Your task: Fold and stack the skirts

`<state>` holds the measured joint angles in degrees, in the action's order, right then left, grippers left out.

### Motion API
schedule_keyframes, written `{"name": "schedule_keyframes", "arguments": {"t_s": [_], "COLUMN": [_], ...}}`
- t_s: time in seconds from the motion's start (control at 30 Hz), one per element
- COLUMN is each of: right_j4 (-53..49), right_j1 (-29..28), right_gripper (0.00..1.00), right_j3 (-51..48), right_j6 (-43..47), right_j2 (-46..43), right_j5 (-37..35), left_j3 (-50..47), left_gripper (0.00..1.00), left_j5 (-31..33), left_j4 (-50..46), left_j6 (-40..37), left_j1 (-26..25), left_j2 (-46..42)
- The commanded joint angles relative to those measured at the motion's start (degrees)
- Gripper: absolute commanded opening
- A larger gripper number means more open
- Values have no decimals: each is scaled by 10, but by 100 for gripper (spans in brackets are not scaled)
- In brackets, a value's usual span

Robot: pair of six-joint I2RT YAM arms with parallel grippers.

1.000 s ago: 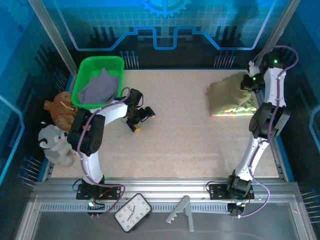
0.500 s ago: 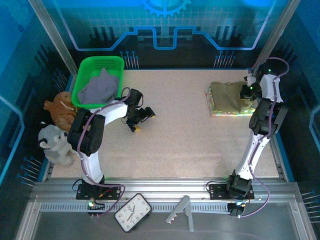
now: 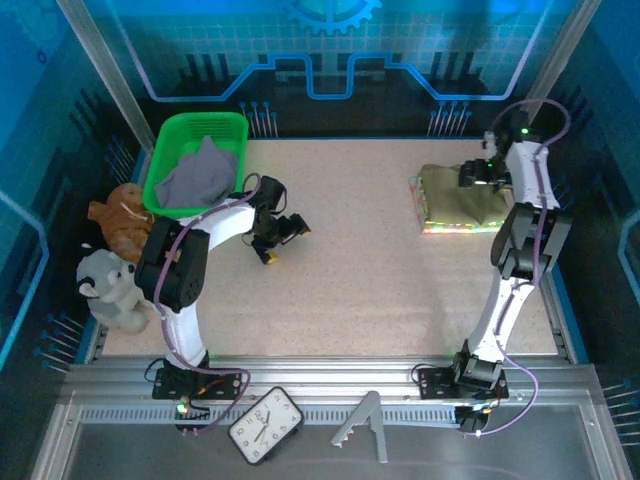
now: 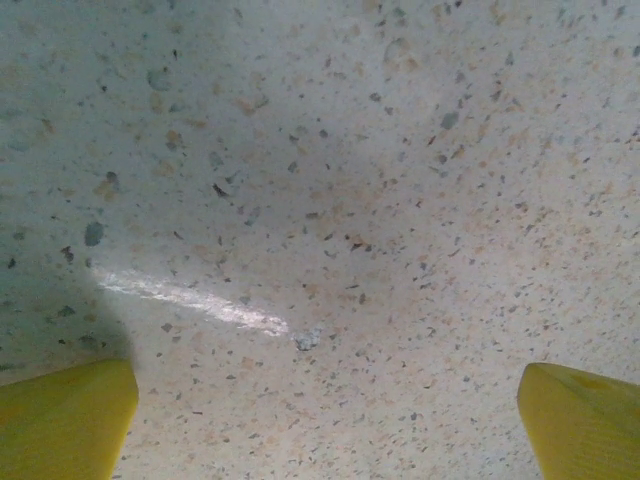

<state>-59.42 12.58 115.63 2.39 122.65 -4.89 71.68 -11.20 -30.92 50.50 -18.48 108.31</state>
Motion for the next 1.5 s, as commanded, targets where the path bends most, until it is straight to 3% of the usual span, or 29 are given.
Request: {"name": "schedule_keyframes", "arguments": {"t_s": [0.0, 0.2, 0.3, 0.47, 0.53, 0.73, 1.03, 1.23, 1.33, 1.47], "right_j4": [-10, -41, -47, 25, 63, 84, 1, -10, -4, 45], "right_j1": [-27, -9, -11, -13, -8, 1, 8, 0, -2, -4], "right_gripper": [100, 100, 100, 100, 100, 100, 100, 100, 100, 100], "right_j3": [1, 30, 13, -56, -77, -47, 57, 77, 69, 5], "right_j6": [14, -24, 2, 54, 46, -42, -69, -77, -97, -132], "right_j2": [36, 140, 124, -9, -52, -47, 68, 125, 109, 15], "right_j5": [39, -56, -18, 141, 164, -40, 16, 7, -32, -73], "left_j3": [15, -7, -13, -7, -4, 0, 2, 26, 48, 119], "left_gripper": [99, 99, 99, 99, 99, 99, 99, 99, 99, 99], "left_j5": [13, 21, 20, 16, 18, 26, 54, 102, 130, 177], "left_j4": [-26, -24, -25, -27, -27, -33, -59, -97, -112, -144], "left_j6": [-17, -18, -18, -17, -18, -30, -80, -128, -160, -203], "left_j1": [4, 9, 12, 13, 13, 18, 53, 95, 129, 174], "left_j2": [-32, -46, -48, -49, -56, -80, -133, -162, -163, -130]}}
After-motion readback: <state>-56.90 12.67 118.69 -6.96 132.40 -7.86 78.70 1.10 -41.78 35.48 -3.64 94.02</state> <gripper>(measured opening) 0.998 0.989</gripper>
